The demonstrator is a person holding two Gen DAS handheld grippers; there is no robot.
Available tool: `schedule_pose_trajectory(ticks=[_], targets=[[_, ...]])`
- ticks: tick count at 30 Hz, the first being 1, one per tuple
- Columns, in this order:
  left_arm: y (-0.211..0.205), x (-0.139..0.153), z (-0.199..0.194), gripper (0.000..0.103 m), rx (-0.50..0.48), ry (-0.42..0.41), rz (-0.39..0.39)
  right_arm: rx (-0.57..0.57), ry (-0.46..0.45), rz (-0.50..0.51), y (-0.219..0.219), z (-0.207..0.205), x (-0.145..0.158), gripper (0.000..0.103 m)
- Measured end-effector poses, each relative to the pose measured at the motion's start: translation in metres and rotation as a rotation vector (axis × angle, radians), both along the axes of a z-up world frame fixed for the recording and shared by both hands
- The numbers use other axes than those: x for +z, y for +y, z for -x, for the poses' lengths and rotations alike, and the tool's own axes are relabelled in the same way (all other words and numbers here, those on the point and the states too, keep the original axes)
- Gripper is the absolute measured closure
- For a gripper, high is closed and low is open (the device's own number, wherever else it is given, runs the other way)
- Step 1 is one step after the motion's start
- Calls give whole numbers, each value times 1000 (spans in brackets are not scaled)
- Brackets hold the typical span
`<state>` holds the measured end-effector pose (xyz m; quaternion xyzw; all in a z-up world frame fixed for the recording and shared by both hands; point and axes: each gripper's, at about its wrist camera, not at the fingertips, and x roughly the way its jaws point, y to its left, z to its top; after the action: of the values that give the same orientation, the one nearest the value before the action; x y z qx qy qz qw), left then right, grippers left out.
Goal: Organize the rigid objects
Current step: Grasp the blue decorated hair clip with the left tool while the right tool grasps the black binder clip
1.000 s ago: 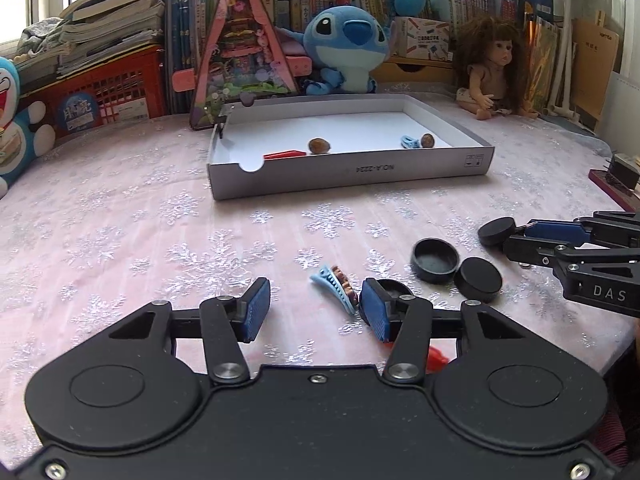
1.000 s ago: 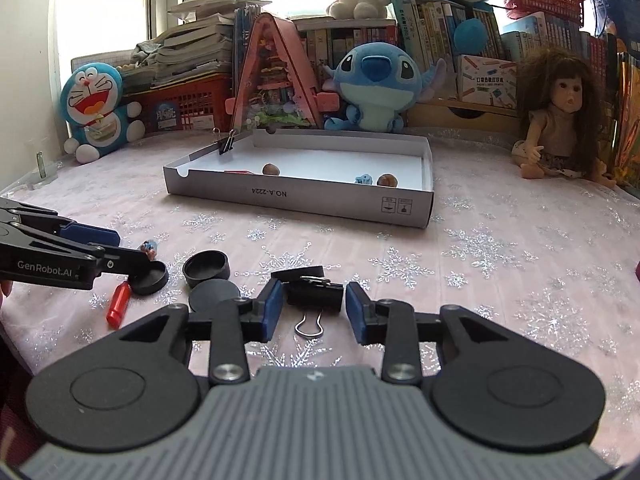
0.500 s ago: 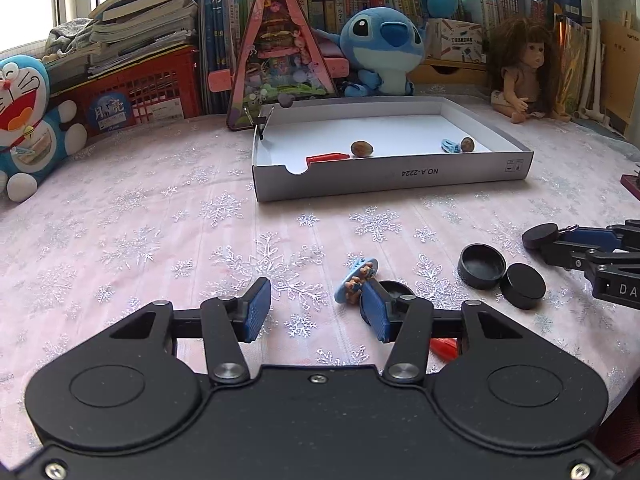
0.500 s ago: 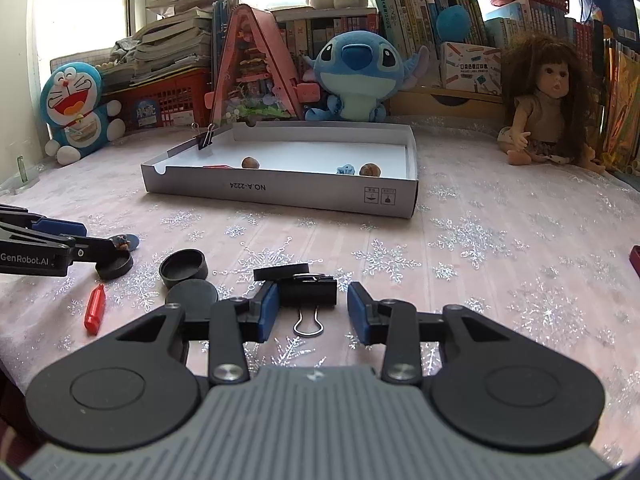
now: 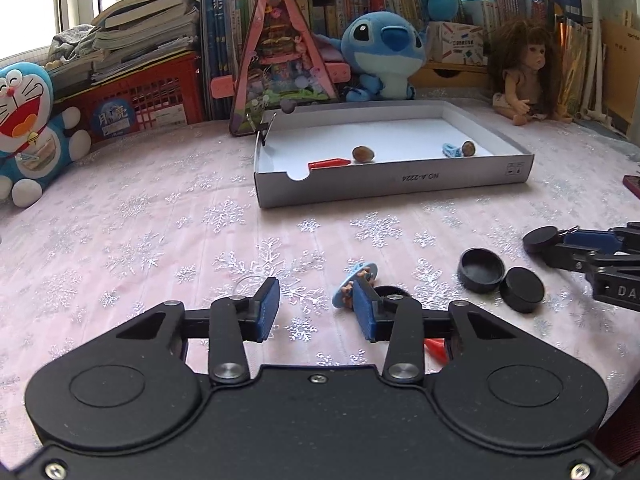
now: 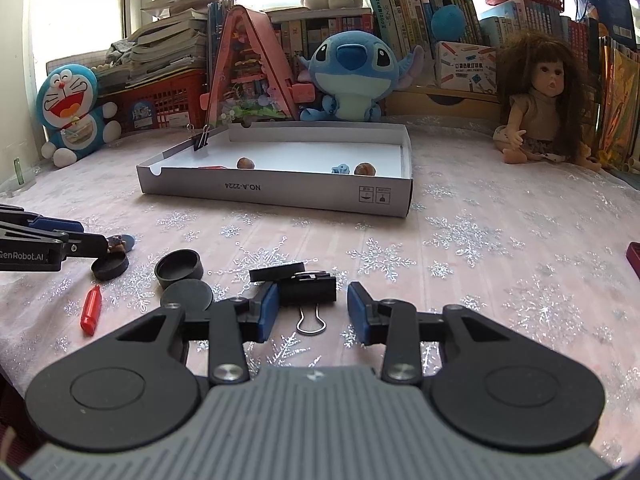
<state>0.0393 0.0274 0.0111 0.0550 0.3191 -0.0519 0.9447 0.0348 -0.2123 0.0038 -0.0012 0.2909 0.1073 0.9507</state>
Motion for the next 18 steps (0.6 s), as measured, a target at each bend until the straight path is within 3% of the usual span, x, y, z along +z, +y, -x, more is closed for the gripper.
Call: schedule_pose_trajectory(ticks=[12,18], targets=[[-2,5,-22,64,17,-45,-17,-18,1,6,-4,1,0,48],[-11,7,-13,66,-37,-33,-3,-19,1,5,-5,1,0,48]])
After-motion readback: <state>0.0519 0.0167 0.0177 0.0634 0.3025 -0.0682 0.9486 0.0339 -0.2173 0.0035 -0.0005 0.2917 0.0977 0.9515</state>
